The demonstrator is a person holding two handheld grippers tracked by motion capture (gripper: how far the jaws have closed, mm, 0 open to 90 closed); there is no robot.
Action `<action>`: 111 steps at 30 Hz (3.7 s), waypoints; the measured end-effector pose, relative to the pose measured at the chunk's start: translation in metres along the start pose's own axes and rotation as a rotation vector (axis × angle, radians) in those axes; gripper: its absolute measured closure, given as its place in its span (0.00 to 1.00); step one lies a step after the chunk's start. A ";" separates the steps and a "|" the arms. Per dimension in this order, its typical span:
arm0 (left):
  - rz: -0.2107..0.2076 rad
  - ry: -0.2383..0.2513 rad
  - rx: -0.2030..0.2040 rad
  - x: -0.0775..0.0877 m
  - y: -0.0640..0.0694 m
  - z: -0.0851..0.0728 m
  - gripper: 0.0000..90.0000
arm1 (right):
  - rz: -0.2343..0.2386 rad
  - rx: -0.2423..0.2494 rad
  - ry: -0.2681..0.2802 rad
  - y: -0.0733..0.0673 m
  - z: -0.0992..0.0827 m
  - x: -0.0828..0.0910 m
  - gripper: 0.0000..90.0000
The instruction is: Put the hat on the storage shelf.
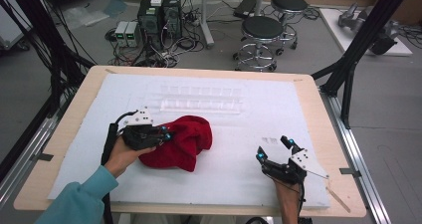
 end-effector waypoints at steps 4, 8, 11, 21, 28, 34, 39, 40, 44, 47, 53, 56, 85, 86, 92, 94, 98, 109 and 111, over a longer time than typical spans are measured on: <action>0.016 0.032 0.001 0.007 0.002 0.009 0.94 | 0.005 0.022 -0.010 -0.001 0.000 -0.001 0.07; 0.034 0.067 -0.001 0.013 0.003 0.019 0.94 | 0.004 0.024 -0.033 -0.002 0.000 -0.003 0.07; 0.042 0.112 0.007 0.017 0.004 0.029 0.95 | 0.000 0.024 -0.031 -0.002 0.000 -0.003 0.07; 0.072 0.219 0.019 0.024 0.002 0.056 0.95 | 0.042 0.010 -0.063 -0.013 0.005 -0.004 0.07; 0.069 0.234 0.029 0.016 0.005 0.070 0.95 | 0.120 -0.005 -0.048 -0.037 0.017 -0.003 0.07; 0.079 0.252 0.026 0.010 0.008 0.082 0.95 | 0.213 0.007 -0.033 -0.069 0.028 -0.005 0.07; 0.116 0.254 0.035 0.004 0.008 0.092 0.95 | 0.274 0.020 -0.027 -0.092 0.034 -0.004 0.07; 0.119 0.253 0.035 0.002 0.008 0.093 0.95 | 0.286 0.017 -0.026 -0.096 0.035 -0.005 0.08; 0.124 0.253 0.040 -0.004 0.009 0.098 0.95 | 0.318 0.016 -0.028 -0.109 0.037 -0.005 0.08; 0.130 0.247 0.036 -0.009 0.010 0.102 0.95 | 0.337 0.023 -0.033 -0.121 0.038 -0.006 0.08; 0.124 0.248 0.029 -0.018 0.015 0.106 0.95 | 0.380 0.022 -0.049 -0.137 0.038 -0.009 0.08; 0.123 0.253 0.029 -0.023 0.018 0.108 0.95 | 0.396 0.023 -0.055 -0.142 0.037 -0.011 0.14; 0.062 0.311 0.003 -0.045 0.041 0.113 0.95 | 0.348 -0.134 0.020 -0.153 0.052 -0.037 0.58; 0.060 0.312 0.004 -0.045 0.042 0.113 0.95 | 0.340 -0.136 0.017 -0.153 0.052 -0.038 0.62; 0.051 0.314 -0.001 -0.045 0.043 0.112 0.95 | 0.376 -0.238 -0.014 -0.149 0.051 -0.040 0.79; 0.049 0.313 0.001 -0.046 0.043 0.112 0.95 | 0.394 -0.264 -0.021 -0.147 0.051 -0.040 0.85; 0.039 0.311 -0.006 -0.046 0.044 0.110 0.95 | 0.400 -0.297 -0.057 -0.144 0.051 -0.040 0.93; 0.022 0.304 -0.006 -0.043 0.043 0.109 0.74 | 0.380 -0.279 -0.101 -0.140 0.050 -0.040 0.94; 0.015 0.290 -0.007 -0.043 0.042 0.108 0.57 | 0.380 -0.283 -0.103 -0.137 0.049 -0.040 0.94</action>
Point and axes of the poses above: each handheld gripper's, and its own axes: x roughly backward along the jaws, z roughly out of its top, y roughly to its right, the point moved 4 cm from there along -x, roughly forward along the jaws, and after that the axes turned 7 degrees about -z, right-handed, at the moved point
